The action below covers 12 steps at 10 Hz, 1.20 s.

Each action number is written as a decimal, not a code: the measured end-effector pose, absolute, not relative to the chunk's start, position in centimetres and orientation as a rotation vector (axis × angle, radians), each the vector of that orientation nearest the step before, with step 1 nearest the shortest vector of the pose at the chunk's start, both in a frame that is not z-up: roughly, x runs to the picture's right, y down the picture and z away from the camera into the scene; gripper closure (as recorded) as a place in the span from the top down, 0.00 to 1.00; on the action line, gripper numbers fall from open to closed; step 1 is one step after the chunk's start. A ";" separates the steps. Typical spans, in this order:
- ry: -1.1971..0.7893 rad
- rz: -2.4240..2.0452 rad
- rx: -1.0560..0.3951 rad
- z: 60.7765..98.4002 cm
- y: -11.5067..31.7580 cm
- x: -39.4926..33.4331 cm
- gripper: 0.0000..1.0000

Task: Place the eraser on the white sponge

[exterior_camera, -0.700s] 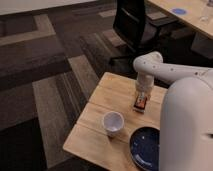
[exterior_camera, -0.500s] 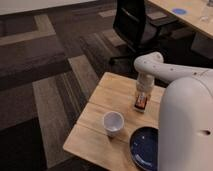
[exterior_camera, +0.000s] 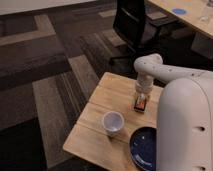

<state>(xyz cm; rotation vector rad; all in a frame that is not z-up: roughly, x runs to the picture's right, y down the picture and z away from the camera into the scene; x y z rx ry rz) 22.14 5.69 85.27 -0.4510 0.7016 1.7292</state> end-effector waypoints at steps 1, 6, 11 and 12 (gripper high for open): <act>0.702 1.729 -0.452 85.3 5.7 22.1 0.06; 0.703 1.728 -0.452 85.3 5.8 22.1 0.72; 0.705 1.725 -0.456 85.4 5.9 21.9 0.80; 0.705 1.725 -0.456 85.4 5.9 21.9 0.80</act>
